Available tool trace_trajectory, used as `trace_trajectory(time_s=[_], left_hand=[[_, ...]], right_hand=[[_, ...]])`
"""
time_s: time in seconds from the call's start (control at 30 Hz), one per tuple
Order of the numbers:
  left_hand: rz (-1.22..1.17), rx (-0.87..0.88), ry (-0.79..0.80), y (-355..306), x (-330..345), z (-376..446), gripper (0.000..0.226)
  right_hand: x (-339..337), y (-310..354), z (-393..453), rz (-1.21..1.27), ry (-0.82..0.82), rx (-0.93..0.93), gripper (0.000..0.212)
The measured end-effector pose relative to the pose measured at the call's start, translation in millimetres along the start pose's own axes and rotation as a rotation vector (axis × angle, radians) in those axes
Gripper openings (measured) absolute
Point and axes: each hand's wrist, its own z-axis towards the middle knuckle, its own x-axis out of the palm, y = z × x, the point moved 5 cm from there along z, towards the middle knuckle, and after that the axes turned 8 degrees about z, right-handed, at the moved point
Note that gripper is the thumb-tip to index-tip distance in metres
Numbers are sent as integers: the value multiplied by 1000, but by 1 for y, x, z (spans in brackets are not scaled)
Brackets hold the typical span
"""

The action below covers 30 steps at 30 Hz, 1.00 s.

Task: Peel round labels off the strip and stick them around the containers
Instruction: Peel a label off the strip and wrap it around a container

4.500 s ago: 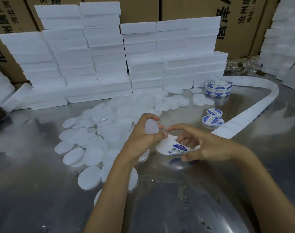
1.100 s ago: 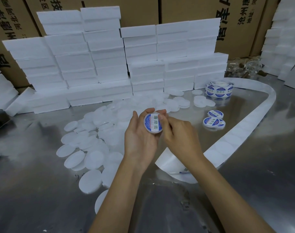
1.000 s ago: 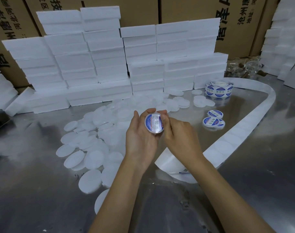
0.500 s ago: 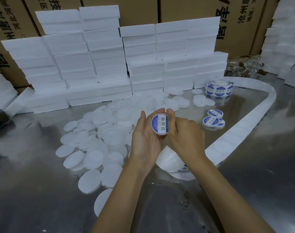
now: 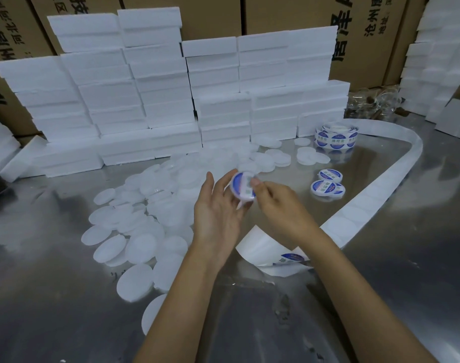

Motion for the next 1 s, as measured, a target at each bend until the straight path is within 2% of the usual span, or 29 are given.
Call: trace_trajectory(time_s=[0.07,0.13,0.2,0.3,0.4,0.5,0.57,0.67,0.73,0.8,0.87,0.93,1.0], left_hand=[[11,4,44,3,0,3,56],[2,3,50,4,-2,4,53],[-17,14,46,5,-6,7,51],[-21,42,-12,4,-14,9,48],[-46,80,-72,-2,-23,10,41],[-104,114,-114,-10,-36,11,39],[-143,129,-137,-15,-45,13,38],[-172,148,-176,-21,-55,12,37],[-177,155,-201,-24,-60,12,36],[-183,157,-216,-26,-64,13,35],[-181,152,-227,-27,-66,13,35],[-168,147,-232,-26,-67,14,36],[-157,142,-234,-25,-67,16,36]], right_hand=[[-16,-16,10,190,-107,201,48],[-28,-38,16,498,-199,428,43],[-38,-59,18,788,-265,566,42],[-52,-79,21,1058,-342,627,43],[-61,-89,23,1193,-406,637,34],[-59,-91,24,1257,-386,657,31],[-53,-89,24,1192,-338,660,26],[-41,-82,25,948,-239,632,18],[-32,-75,27,692,-187,554,11],[-19,-64,31,366,-129,396,3],[1,-53,34,103,-11,223,15],[23,-47,35,-15,138,123,33],[36,-45,38,-96,209,84,46]])
